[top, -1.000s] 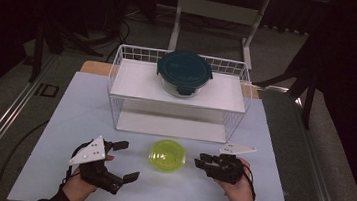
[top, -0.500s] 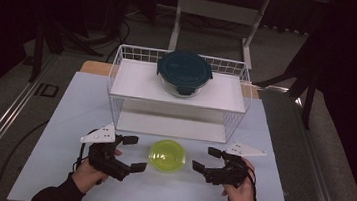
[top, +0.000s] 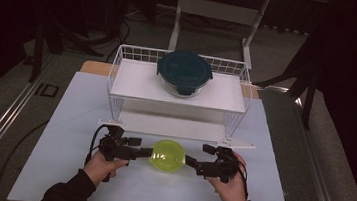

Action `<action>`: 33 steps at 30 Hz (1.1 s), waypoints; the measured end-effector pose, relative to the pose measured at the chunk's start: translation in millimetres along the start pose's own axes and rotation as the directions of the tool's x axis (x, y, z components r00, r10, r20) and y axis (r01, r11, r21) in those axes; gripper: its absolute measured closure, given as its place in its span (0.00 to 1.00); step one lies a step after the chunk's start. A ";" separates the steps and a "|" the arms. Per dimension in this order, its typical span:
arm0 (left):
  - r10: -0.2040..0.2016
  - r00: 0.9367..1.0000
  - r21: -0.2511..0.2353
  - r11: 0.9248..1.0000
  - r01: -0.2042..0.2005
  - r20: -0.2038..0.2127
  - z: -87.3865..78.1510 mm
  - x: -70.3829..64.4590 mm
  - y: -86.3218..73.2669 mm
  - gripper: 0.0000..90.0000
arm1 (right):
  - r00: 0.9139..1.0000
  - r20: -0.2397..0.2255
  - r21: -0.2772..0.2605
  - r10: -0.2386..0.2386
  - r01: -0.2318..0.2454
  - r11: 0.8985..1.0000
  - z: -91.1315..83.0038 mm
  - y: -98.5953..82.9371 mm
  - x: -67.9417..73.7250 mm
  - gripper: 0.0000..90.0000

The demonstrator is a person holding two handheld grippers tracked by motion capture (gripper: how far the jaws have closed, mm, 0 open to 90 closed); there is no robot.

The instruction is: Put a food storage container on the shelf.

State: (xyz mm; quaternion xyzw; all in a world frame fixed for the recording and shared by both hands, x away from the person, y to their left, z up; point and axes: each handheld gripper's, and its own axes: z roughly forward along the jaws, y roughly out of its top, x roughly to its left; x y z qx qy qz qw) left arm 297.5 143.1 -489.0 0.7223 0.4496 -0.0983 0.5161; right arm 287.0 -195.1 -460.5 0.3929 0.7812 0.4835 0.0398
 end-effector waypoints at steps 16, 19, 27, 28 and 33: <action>-0.207 0.978 0.105 0.973 0.205 0.004 22.3 18.7 -5.1 0.65 | 0.959 -0.004 0.160 0.283 -0.278 0.947 33.9 -5.8 -18.3 0.54; -0.210 0.978 0.125 0.970 0.208 0.002 23.9 19.3 -6.0 0.72 | 0.950 -0.002 0.186 0.311 -0.305 0.934 37.9 -7.6 -18.2 0.60; -0.212 0.977 0.138 0.969 0.206 0.029 25.3 14.0 -6.7 0.82 | 0.925 -0.027 0.224 0.378 -0.363 0.905 42.6 -9.2 -17.1 0.79; -0.203 0.979 0.143 0.970 0.197 0.027 25.3 12.8 -6.6 0.83 | 0.925 -0.022 0.223 0.380 -0.366 0.903 42.9 -9.4 -16.5 0.80; -0.196 0.980 0.152 0.970 0.189 0.031 24.5 9.7 -7.2 0.86 | 0.917 -0.033 0.228 0.397 -0.380 0.896 42.3 -10.7 -16.4 0.82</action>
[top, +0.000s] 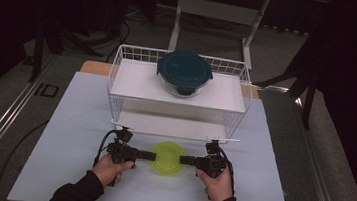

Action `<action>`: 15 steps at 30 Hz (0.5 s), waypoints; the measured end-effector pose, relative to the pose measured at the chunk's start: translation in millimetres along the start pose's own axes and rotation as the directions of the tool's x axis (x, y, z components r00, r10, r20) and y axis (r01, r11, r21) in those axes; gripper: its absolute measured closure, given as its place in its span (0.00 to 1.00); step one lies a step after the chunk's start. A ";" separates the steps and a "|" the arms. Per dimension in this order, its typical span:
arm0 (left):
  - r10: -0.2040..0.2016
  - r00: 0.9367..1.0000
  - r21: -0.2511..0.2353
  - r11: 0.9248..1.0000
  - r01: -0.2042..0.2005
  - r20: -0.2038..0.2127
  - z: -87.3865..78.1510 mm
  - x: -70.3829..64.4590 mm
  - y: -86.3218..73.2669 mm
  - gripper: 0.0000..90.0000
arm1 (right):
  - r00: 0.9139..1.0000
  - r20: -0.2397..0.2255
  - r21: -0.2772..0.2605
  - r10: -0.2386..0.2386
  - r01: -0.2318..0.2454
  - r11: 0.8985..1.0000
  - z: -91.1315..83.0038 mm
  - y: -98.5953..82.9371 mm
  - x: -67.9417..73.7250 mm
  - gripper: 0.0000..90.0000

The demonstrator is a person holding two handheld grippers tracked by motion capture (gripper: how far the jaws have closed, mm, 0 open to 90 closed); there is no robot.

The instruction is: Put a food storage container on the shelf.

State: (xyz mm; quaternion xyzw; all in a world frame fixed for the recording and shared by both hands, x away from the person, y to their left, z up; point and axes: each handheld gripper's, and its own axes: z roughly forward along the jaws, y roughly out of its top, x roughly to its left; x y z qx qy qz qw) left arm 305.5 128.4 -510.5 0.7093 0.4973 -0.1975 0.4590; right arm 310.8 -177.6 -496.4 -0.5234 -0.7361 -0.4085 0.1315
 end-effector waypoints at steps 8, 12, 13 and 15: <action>0.010 1.000 0.000 1.000 -0.010 -0.022 -1.8 -3.8 -1.8 0.90 | 1.000 -0.012 -0.010 -0.004 0.004 1.000 -2.0 -2.0 3.2 0.86; 0.044 0.997 0.004 0.999 -0.044 -0.068 -3.1 -11.1 -2.8 0.91 | 0.999 0.011 -0.030 -0.030 0.030 0.999 -3.6 -2.8 7.9 0.89; 0.043 0.997 -0.005 0.999 -0.043 -0.063 -4.9 -13.8 -2.9 0.91 | 1.000 0.010 -0.031 -0.026 0.026 0.999 -3.9 -3.1 8.1 0.89; 0.048 0.997 -0.009 0.999 -0.049 -0.060 -6.6 -15.8 -2.3 0.91 | 1.000 -0.003 -0.035 -0.021 0.021 0.999 -6.4 -3.2 8.9 0.89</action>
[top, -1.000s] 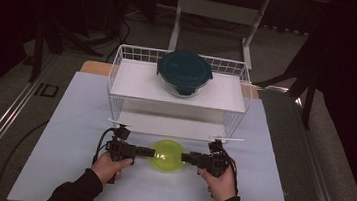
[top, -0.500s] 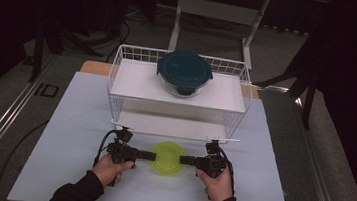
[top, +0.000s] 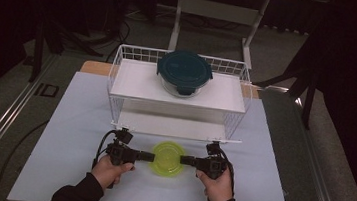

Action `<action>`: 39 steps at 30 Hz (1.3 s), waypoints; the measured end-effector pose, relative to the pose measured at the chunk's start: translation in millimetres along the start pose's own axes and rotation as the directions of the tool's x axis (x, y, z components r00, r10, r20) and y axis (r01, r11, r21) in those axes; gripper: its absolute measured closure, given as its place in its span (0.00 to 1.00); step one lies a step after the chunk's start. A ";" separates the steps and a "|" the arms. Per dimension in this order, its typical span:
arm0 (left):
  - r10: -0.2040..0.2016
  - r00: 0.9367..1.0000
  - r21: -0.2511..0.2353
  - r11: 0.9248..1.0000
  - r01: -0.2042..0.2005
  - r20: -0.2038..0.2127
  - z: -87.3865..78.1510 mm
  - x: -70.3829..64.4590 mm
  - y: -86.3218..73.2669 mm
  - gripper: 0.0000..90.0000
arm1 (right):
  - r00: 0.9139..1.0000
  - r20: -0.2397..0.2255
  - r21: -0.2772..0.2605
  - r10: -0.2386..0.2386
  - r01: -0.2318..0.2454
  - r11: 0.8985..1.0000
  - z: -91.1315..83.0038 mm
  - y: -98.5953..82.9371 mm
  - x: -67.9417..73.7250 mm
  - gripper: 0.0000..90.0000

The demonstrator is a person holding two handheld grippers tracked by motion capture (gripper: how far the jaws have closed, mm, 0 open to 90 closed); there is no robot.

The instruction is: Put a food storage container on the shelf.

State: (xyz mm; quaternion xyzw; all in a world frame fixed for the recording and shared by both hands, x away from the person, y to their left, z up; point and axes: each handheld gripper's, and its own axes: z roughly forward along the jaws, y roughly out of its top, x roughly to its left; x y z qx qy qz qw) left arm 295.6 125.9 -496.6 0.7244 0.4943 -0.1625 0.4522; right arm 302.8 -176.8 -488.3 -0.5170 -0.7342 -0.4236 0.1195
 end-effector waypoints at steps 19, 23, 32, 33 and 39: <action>0.071 0.997 -0.057 0.996 -0.071 -0.005 -28.9 -31.8 19.1 0.91 | 0.999 -0.014 -0.048 -0.039 0.038 0.998 -29.6 20.3 30.3 0.89; 0.077 0.997 -0.065 0.995 -0.077 -0.007 -37.3 -38.7 22.2 0.91 | 0.998 -0.006 -0.057 -0.067 0.067 0.996 -34.0 24.2 39.2 0.89; 0.116 0.993 -0.118 0.986 -0.114 0.014 -60.7 -61.3 37.7 0.91 | 0.995 -0.017 -0.101 -0.097 0.095 0.990 -56.6 40.7 63.3 0.89; 0.120 0.993 -0.123 0.986 -0.117 0.015 -63.1 -64.4 39.8 0.91 | 0.994 -0.018 -0.107 -0.104 0.102 0.989 -59.6 43.0 66.3 0.89; 0.146 0.989 -0.146 0.979 -0.143 0.014 -78.1 -81.0 53.6 0.91 | 0.992 -0.010 -0.131 -0.128 0.126 0.983 -75.6 57.3 83.6 0.89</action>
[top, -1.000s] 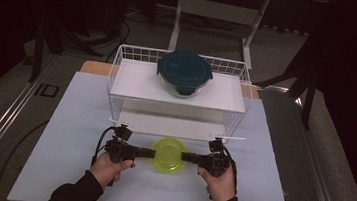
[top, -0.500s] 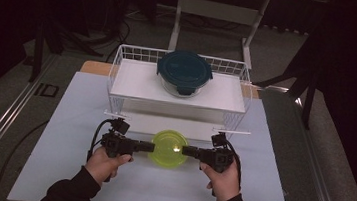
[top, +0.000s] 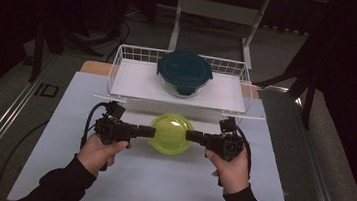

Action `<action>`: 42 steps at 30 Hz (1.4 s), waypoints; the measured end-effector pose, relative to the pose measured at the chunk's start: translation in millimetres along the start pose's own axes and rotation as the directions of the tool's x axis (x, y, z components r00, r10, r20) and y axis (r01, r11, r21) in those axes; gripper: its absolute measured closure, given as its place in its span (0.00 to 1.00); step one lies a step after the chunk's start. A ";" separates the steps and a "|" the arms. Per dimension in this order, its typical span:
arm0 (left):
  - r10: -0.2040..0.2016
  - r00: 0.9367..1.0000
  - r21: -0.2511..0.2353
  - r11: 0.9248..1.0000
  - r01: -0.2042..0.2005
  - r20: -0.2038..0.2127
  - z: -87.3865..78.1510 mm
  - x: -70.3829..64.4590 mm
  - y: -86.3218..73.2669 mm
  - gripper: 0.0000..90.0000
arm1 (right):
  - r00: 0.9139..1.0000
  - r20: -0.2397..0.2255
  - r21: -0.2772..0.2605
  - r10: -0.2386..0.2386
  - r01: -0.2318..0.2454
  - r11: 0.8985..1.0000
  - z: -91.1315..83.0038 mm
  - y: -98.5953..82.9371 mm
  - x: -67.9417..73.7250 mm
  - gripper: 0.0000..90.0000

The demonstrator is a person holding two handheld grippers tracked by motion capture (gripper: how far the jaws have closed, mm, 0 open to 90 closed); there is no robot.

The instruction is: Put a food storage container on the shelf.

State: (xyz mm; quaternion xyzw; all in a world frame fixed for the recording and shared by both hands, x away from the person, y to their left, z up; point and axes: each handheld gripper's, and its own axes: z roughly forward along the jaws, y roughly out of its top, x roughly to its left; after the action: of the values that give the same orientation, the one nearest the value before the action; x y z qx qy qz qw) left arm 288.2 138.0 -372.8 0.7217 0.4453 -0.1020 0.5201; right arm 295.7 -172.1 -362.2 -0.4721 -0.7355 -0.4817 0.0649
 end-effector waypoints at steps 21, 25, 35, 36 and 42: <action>0.043 0.999 -0.067 0.997 -0.042 0.016 -29.4 -31.8 65.1 0.92 | 0.999 0.015 -0.060 -0.047 0.048 0.997 -33.4 66.7 35.6 0.89; 0.041 0.999 -0.075 0.996 -0.040 0.015 -32.7 -33.9 79.8 0.92 | 0.998 0.023 -0.071 -0.053 0.055 0.996 -36.8 80.2 39.6 0.90; 0.061 0.998 -0.096 0.993 -0.062 -0.010 -35.6 -38.1 114.9 0.92 | 0.997 0.044 -0.082 -0.057 0.060 0.995 -41.1 117.6 42.6 0.89; 0.056 0.998 -0.099 0.994 -0.056 -0.009 -35.1 -37.7 118.7 0.92 | 0.997 0.048 -0.084 -0.058 0.062 0.995 -41.2 120.4 42.5 0.89; 0.041 0.999 -0.106 0.993 -0.043 -0.014 -29.2 -31.9 137.5 0.92 | 0.996 0.075 -0.093 -0.048 0.055 0.994 -40.2 140.6 38.9 0.89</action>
State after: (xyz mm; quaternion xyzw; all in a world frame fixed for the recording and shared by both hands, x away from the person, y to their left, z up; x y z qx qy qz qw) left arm 363.3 136.9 -249.8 0.7029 0.4377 -0.0631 0.5571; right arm 366.5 -165.7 -228.6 -0.4727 -0.7256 -0.5001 0.0033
